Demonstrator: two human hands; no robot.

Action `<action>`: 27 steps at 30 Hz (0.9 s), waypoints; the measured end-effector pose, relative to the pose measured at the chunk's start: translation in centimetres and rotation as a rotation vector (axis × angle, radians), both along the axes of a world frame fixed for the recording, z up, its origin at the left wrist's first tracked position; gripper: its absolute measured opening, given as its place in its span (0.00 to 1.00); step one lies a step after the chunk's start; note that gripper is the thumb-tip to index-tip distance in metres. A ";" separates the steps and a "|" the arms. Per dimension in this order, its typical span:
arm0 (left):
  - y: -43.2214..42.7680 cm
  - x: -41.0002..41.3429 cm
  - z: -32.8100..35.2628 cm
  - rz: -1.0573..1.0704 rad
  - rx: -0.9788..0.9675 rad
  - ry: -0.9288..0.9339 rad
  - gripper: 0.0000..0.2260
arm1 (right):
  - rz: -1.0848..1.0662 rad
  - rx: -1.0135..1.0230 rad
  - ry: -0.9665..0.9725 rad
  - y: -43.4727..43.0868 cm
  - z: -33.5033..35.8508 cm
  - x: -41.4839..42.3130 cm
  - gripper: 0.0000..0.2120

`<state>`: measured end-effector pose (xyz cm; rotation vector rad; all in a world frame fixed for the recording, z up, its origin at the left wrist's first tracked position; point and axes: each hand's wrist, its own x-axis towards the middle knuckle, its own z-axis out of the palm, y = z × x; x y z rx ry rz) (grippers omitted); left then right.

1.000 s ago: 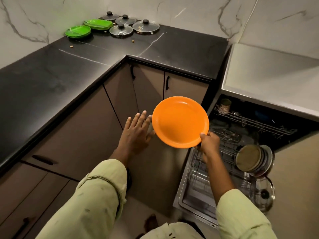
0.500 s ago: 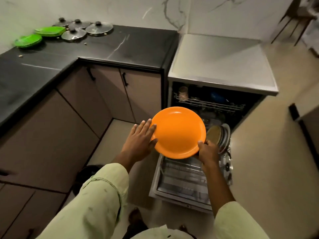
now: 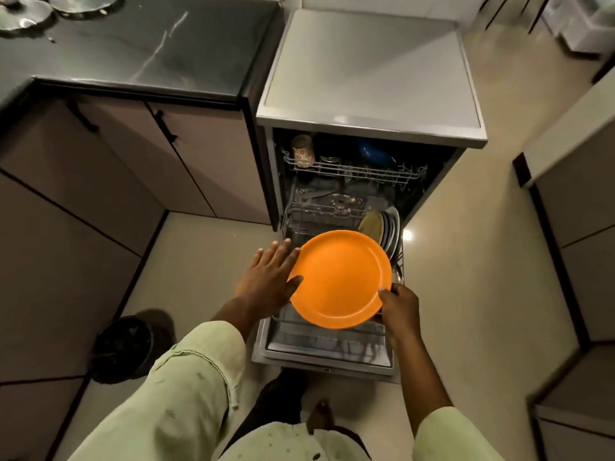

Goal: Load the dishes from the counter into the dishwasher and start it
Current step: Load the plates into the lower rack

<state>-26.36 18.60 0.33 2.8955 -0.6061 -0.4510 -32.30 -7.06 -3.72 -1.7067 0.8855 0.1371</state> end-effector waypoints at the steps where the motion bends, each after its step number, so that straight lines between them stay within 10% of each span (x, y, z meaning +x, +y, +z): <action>1: -0.3 0.5 -0.7 -0.002 0.000 0.027 0.33 | 0.003 -0.003 0.017 0.0 0.7 0.1 0.05; 15: -3.1 10.9 -8.0 -0.163 0.043 0.316 0.28 | 0.015 -0.157 0.263 -1.1 -0.3 7.6 0.10; 27: -9.4 19.3 -24.8 -0.362 0.256 0.442 0.29 | 0.209 -0.500 0.304 -7.7 -15.7 15.8 0.02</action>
